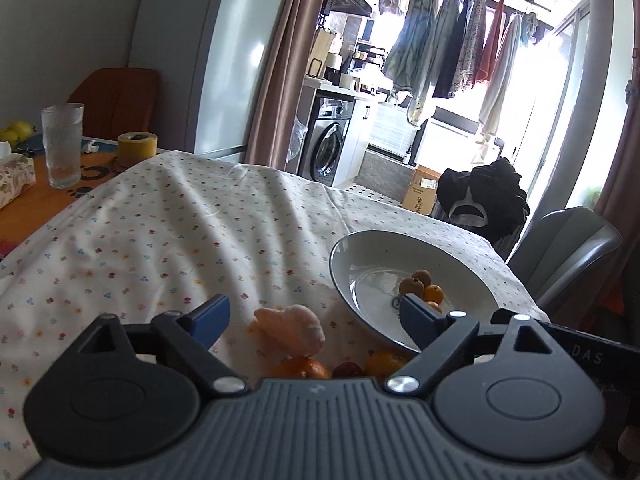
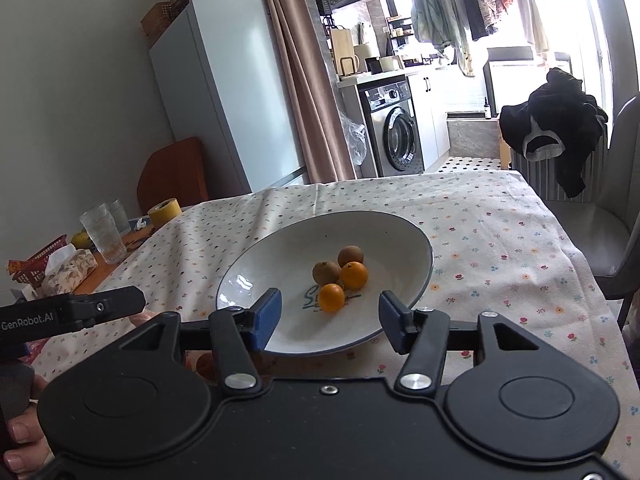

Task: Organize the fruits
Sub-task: 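Open the right tool to drop the kiwi while the left tool releases the mandarin into the bowl, then move both tools back from the bowl toward the remaining fruit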

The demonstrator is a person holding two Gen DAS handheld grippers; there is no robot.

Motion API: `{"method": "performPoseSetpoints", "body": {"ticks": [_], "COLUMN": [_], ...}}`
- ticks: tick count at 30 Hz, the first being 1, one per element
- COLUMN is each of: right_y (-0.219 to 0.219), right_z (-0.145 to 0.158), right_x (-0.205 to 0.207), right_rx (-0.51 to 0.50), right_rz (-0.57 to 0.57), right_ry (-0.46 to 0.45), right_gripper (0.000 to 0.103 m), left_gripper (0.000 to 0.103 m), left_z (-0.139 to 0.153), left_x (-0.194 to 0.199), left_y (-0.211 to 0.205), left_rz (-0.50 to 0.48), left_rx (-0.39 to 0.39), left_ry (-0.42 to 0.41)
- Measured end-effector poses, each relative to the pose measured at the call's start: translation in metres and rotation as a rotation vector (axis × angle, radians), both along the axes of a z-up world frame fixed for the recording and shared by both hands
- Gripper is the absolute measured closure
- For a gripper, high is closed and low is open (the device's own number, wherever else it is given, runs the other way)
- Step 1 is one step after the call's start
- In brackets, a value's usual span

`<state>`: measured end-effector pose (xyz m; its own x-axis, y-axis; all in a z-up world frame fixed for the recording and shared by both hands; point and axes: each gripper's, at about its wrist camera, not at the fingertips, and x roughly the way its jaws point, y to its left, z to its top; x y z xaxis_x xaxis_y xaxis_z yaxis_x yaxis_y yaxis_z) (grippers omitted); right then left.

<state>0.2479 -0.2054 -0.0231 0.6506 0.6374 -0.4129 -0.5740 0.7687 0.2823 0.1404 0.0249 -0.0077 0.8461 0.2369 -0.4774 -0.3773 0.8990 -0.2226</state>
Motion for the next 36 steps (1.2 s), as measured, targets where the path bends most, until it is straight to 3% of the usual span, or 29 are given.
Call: {"method": "performPoseSetpoints", "body": {"ticks": [10,29,36], "right_y": [-0.007,-0.020,-0.028], "right_z": [0.007,0.030,0.036], "right_x": [-0.029,-0.071,-0.081], "right_rx": [0.001,-0.006,-0.002], "right_rz": [0.036,0.097,0.119], "right_ry": [-0.025,-0.072,-0.058], "right_gripper": [0.035,0.000,0.000], "left_gripper": [0.005,0.004,0.004], "left_z": [0.003,0.021,0.023], "left_x": [-0.032,-0.072,-0.084], "left_y": [-0.007,-0.018,-0.023], "left_rz": [0.024,0.018,-0.004], "left_rx": [0.015,-0.010,-0.010], "left_ry": [0.011,0.016,0.031]}}
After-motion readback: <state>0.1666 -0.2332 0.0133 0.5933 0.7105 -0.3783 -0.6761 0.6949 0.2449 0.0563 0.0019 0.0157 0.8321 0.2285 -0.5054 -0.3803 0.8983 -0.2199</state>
